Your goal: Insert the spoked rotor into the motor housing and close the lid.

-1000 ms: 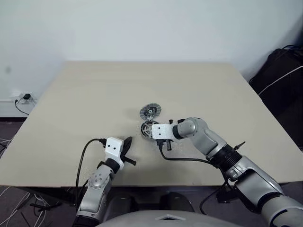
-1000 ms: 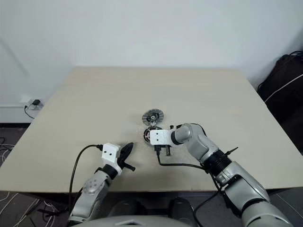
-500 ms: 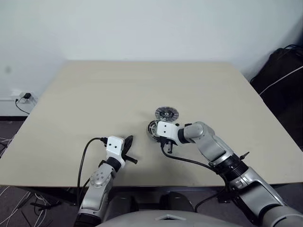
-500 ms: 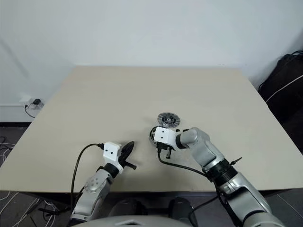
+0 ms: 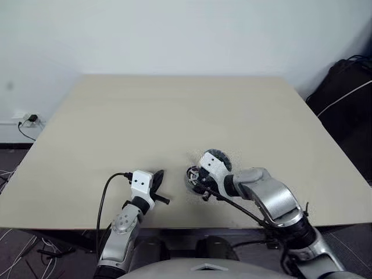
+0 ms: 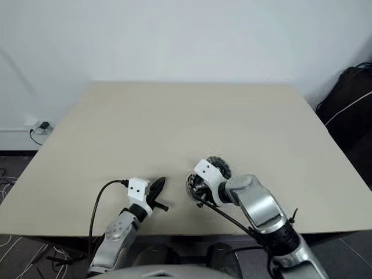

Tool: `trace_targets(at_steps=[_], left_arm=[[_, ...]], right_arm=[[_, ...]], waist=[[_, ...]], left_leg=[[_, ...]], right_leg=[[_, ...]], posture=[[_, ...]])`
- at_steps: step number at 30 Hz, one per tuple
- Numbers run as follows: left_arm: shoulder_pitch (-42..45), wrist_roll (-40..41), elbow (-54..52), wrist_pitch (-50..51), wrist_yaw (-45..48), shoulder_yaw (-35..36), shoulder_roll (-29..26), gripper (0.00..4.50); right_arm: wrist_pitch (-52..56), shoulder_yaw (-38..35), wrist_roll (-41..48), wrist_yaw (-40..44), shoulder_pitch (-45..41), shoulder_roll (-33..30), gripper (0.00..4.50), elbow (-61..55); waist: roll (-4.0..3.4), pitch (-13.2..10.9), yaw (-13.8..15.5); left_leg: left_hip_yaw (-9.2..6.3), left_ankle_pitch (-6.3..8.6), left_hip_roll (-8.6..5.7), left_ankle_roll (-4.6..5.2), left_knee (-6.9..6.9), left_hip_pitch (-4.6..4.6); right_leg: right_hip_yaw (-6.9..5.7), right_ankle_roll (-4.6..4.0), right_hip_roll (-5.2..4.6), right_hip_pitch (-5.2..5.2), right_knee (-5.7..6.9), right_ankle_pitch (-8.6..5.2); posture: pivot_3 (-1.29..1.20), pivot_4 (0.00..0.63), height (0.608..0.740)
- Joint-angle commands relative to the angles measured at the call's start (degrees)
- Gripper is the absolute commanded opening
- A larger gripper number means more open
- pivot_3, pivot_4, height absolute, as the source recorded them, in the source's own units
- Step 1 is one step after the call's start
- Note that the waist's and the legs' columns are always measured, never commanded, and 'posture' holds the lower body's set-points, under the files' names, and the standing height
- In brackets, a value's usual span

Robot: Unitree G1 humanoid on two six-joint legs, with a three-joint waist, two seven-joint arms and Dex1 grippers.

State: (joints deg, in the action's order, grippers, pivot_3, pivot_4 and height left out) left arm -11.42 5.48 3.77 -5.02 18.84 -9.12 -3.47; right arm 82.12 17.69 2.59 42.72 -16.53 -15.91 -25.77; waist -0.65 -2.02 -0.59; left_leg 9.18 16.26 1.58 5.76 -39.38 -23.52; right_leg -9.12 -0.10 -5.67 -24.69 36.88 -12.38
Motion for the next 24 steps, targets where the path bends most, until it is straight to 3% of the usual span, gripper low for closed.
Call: trace_targets(at_steps=[1, 7, 14, 22, 24], left_arm=[[1.3, 0.6, -0.4, -0.7, 0.5, 0.2, 0.1, 0.0], [1.5, 0.8, -0.3, -0.5, 0.5, 0.5, -0.1, 0.0], [0.8, 0.7, -0.9, -0.7, 0.0, 0.8, 0.1, 0.0], [0.1, 0.9, -1.3, -0.7, -0.2, 1.1, 0.2, 0.0], [0.3, 0.9, -1.3, -0.6, 0.0, 1.2, 0.1, 0.0]], right_arm=[[6.0, -6.8, -0.2, -7.7, -3.9, 7.0, 0.1, 1.6], [6.2, -11.7, -1.1, -19.1, -7.9, 18.3, 0.1, 9.1], [4.9, -14.3, 1.2, -24.6, -9.6, 23.8, 0.1, 15.7], [4.5, -18.9, 6.8, -25.9, -13.0, 30.1, 2.69, 15.5], [4.4, -21.4, 9.6, -25.3, -14.4, 32.2, 2.69, 14.4]], waist=[[-0.01, 0.0, 0.0], [-0.02, 0.0, -0.1], [-0.05, 0.1, -0.7], [-0.07, 0.1, -1.0], [-0.07, 0.1, -1.0]], left_leg=[[0.0, -0.04, 0.0, -0.07, 0.0, -0.01], [0.01, -0.18, -0.02, -0.3, 0.01, -0.05], [0.04, -0.24, -0.02, -0.42, 0.04, -0.01], [0.03, -0.31, -0.02, -0.53, 0.16, -0.02], [0.04, -0.3, -0.02, -0.51, 0.21, -0.05]], right_leg=[[0.0, -0.01, 0.01, -0.01, 0.01, 0.02], [0.0, 0.0, 0.01, -0.02, -0.02, 0.06], [0.06, 0.04, 0.06, -0.01, 0.0, 0.08], [0.07, -0.02, 0.08, -0.07, 0.0, 0.1], [0.07, -0.03, 0.1, -0.11, -0.02, 0.11]], posture=[[0.0, 0.0, 0.74], [0.0, 0.0, 0.74], [0.0, 0.0, 0.74], [0.0, 0.0, 0.74], [0.0, 0.0, 0.74]])
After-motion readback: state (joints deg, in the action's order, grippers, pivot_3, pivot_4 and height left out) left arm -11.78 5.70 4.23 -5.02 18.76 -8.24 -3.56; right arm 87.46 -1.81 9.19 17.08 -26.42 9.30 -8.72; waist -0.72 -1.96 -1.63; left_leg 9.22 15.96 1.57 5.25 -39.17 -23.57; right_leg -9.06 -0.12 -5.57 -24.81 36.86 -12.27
